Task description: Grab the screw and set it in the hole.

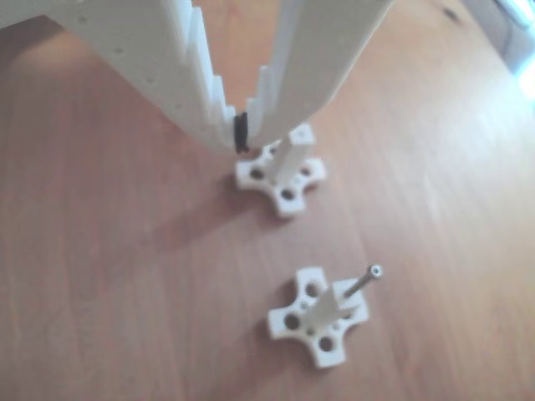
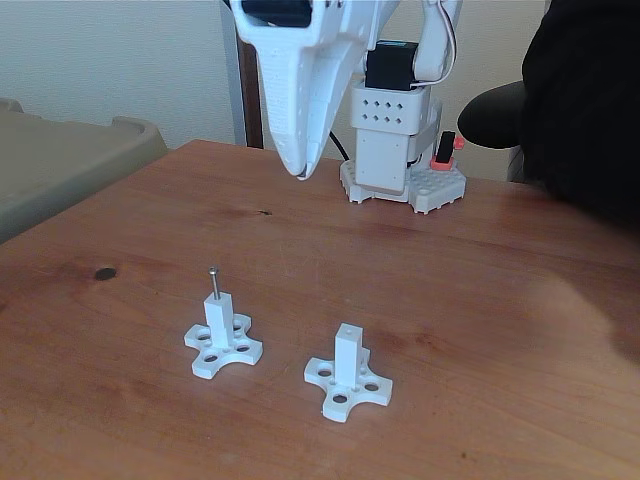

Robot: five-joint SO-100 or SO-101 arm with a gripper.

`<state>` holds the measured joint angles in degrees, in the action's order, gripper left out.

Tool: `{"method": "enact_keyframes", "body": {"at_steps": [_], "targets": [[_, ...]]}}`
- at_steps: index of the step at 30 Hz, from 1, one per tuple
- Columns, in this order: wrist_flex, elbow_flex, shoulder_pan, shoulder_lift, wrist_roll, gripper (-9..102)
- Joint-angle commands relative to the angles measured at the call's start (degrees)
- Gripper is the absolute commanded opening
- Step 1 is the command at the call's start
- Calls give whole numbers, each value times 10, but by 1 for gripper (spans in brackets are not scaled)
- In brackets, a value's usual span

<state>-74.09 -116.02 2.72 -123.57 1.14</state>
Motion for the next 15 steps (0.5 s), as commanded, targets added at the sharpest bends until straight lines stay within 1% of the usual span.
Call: {"method": "enact_keyframes", "body": {"at_steps": [1,7,15], "targets": [[-1,97,7,40,4,-4],[4,147,29,105,4,-4],[5,177,38,155,4,-4]]}}
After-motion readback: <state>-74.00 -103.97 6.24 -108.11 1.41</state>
